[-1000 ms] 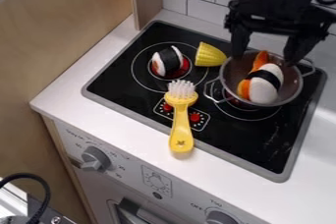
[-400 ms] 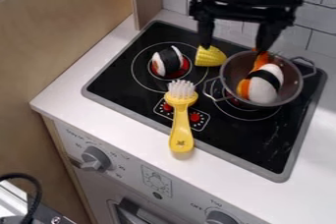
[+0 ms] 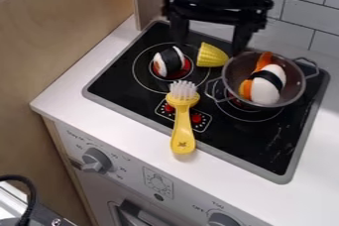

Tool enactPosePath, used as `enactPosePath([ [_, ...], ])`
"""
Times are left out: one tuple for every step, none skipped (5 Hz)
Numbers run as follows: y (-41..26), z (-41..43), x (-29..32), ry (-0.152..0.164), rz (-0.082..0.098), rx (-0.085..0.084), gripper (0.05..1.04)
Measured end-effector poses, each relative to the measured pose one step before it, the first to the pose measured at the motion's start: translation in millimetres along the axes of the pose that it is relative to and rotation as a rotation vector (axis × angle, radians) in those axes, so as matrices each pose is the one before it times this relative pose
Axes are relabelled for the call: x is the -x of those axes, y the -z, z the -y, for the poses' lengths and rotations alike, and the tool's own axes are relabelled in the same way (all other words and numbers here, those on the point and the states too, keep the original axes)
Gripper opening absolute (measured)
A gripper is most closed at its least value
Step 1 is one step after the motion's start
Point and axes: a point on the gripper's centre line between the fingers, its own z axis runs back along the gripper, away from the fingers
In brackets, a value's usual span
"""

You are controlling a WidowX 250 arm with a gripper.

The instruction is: Put the sushi to the right silver pot

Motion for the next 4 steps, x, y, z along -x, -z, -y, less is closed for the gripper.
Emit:
enactPosePath([
  [-0.24, -12.03, 1.33, 0.0188, 0.0144, 0.0098, 1.0],
  [5.02, -11.63, 2.16, 0.0306, 0.0143, 0.0048, 1.0],
  [4.14, -7.3, 0.65, 0.0259, 0.0005, -0.0039, 1.0],
  [1.82, -10.1, 2.34, 0.0185, 0.0086, 0.0223, 1.0],
])
